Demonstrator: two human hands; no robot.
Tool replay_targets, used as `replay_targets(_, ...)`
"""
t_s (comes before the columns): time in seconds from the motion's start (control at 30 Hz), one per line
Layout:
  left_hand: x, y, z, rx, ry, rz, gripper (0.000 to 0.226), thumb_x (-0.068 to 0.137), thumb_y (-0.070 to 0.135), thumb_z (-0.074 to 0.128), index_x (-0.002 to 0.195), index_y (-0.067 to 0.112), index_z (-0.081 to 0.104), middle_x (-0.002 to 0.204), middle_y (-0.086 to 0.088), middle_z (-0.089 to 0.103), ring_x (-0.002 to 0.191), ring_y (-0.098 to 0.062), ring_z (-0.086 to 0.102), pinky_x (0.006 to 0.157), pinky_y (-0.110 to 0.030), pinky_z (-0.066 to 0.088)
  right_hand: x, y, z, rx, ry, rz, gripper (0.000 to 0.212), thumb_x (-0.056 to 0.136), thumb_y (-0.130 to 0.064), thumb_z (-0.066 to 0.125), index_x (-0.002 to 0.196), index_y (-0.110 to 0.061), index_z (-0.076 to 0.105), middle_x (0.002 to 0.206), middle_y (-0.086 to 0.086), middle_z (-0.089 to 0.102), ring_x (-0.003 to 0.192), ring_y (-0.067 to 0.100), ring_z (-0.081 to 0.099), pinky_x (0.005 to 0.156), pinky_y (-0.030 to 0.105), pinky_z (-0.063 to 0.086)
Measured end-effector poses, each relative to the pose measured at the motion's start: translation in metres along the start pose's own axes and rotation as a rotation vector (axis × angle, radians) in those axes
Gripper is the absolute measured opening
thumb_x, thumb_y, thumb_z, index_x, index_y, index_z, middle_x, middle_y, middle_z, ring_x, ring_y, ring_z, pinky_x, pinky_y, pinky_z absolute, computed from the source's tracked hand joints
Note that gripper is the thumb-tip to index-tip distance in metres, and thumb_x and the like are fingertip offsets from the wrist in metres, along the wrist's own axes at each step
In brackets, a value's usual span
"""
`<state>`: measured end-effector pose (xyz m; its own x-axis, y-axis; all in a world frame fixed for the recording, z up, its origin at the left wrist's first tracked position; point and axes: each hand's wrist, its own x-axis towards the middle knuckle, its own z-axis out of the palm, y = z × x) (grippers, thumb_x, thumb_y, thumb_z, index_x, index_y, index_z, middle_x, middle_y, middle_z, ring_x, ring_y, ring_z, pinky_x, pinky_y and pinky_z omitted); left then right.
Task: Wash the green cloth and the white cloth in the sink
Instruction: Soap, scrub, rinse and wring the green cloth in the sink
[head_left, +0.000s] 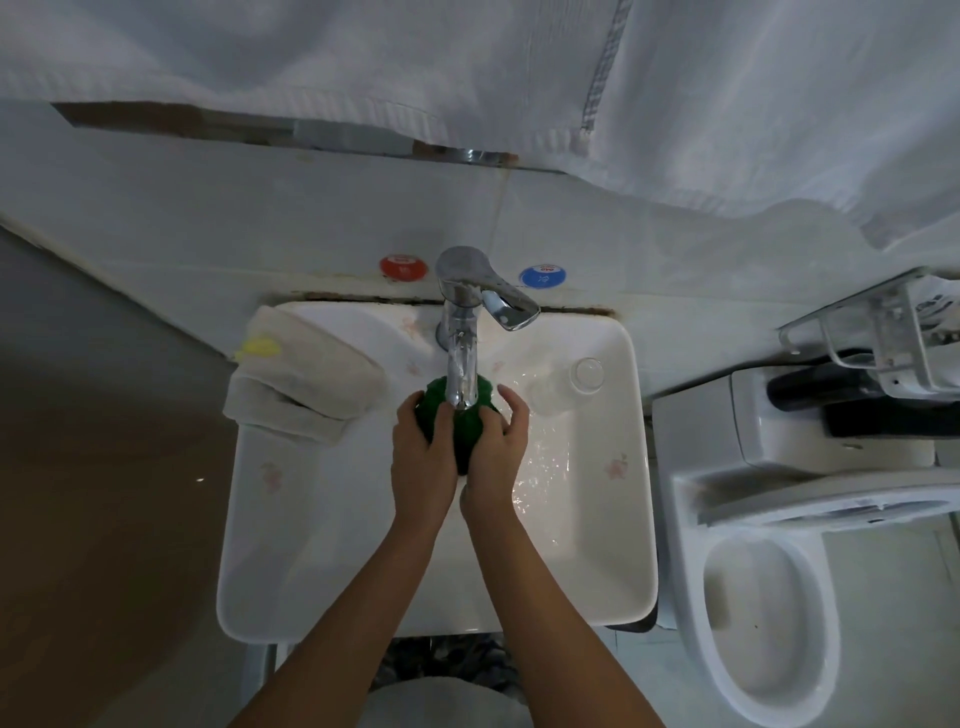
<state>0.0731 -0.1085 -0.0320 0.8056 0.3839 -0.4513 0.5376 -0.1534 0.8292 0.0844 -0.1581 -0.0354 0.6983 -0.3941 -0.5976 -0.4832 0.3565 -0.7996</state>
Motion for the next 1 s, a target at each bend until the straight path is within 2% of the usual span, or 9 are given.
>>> replay_targets(0.13,0.002,-0.003,-0.005,-0.041,-0.009,0.013,0.034,0.094,0.036,0.053,0.124,0.021,0.050,0.117,-0.002,0.061,0.105,-0.021,0.059,0.092,-0.044,0.051,0.003,-0.005,-0.007,-0.181,-0.172,-0.075,0.026,0.095,-0.010,0.050,0.095,-0.029,0.068,0.101,-0.006,0.068,0.100,0.014,0.062,0.092,0.031,0.052)
replay_targets(0.23,0.005,0.000,-0.011,-0.027,-0.002,0.051,0.024,0.091,0.035,0.058,0.107,0.017,0.056,0.098,-0.002,0.064,0.091,-0.018,0.063,0.085,-0.043,0.054,0.006,-0.007,-0.015,-0.272,-0.289,-0.048,0.011,0.092,-0.022,0.060,0.100,-0.020,0.068,0.097,-0.001,0.068,0.097,0.020,0.063,0.089,0.032,0.054)
replay_targets(0.33,0.006,0.002,-0.012,0.019,0.003,0.110,0.017,0.092,0.035,0.055,0.098,0.019,0.057,0.091,0.000,0.064,0.086,-0.017,0.062,0.082,-0.043,0.054,0.007,-0.010,-0.020,-0.267,-0.364,0.011,0.022,0.086,-0.032,0.068,0.103,-0.018,0.065,0.100,0.004,0.067,0.097,0.020,0.064,0.085,0.030,0.055)
replay_targets(0.53,0.000,-0.003,-0.003,0.014,-0.143,0.145,0.030,0.095,0.021,0.051,0.125,0.020,0.051,0.119,-0.001,0.058,0.109,-0.016,0.057,0.095,-0.037,0.049,0.009,-0.008,-0.033,-0.162,-0.263,-0.080,0.021,0.084,-0.022,0.068,0.105,-0.016,0.067,0.103,0.009,0.068,0.098,0.024,0.065,0.086,0.035,0.056)
replay_targets(0.63,-0.002,-0.007,-0.005,-0.098,-0.317,0.076,0.060,0.081,-0.001,0.050,0.135,0.023,0.041,0.131,-0.005,0.049,0.120,-0.020,0.050,0.099,-0.042,0.048,0.011,-0.009,-0.036,-0.158,-0.205,-0.116,0.016,0.086,-0.022,0.065,0.102,-0.019,0.069,0.102,0.009,0.069,0.098,0.024,0.065,0.087,0.040,0.056)
replay_targets(0.7,-0.003,-0.007,-0.006,-0.172,-0.359,0.007,0.070,0.070,0.007,0.050,0.137,0.023,0.039,0.132,-0.007,0.048,0.119,-0.022,0.050,0.097,-0.043,0.050,0.010,-0.009,-0.034,-0.178,-0.208,-0.134,0.023,0.081,-0.030,0.064,0.100,-0.019,0.069,0.101,0.011,0.069,0.096,0.024,0.066,0.084,0.039,0.057)
replay_targets(0.8,-0.003,-0.003,-0.003,-0.246,-0.271,-0.070,0.052,0.075,0.035,0.053,0.126,0.028,0.048,0.123,-0.002,0.055,0.110,-0.019,0.056,0.092,-0.039,0.051,0.005,-0.006,-0.029,-0.243,-0.238,-0.146,0.013,0.088,-0.031,0.061,0.095,-0.021,0.065,0.096,0.006,0.067,0.092,0.021,0.064,0.083,0.034,0.055)
replay_targets(0.87,-0.002,-0.001,-0.003,-0.120,-0.157,-0.049,0.039,0.085,0.051,0.052,0.116,0.026,0.051,0.111,0.000,0.059,0.100,-0.017,0.060,0.087,-0.041,0.053,0.001,-0.002,-0.022,-0.294,-0.239,-0.127,0.013,0.097,-0.025,0.053,0.088,-0.025,0.062,0.089,-0.002,0.064,0.086,0.015,0.061,0.082,0.030,0.052)
replay_targets(1.0,-0.001,-0.004,-0.004,-0.028,0.093,-0.048,0.034,0.092,0.047,0.051,0.097,0.013,0.056,0.084,-0.001,0.062,0.077,-0.018,0.062,0.065,-0.031,0.050,-0.005,0.004,-0.006,-0.312,-0.209,-0.114,0.026,0.097,-0.024,0.054,0.072,-0.020,0.061,0.068,-0.006,0.059,0.065,0.012,0.055,0.068,0.032,0.048)
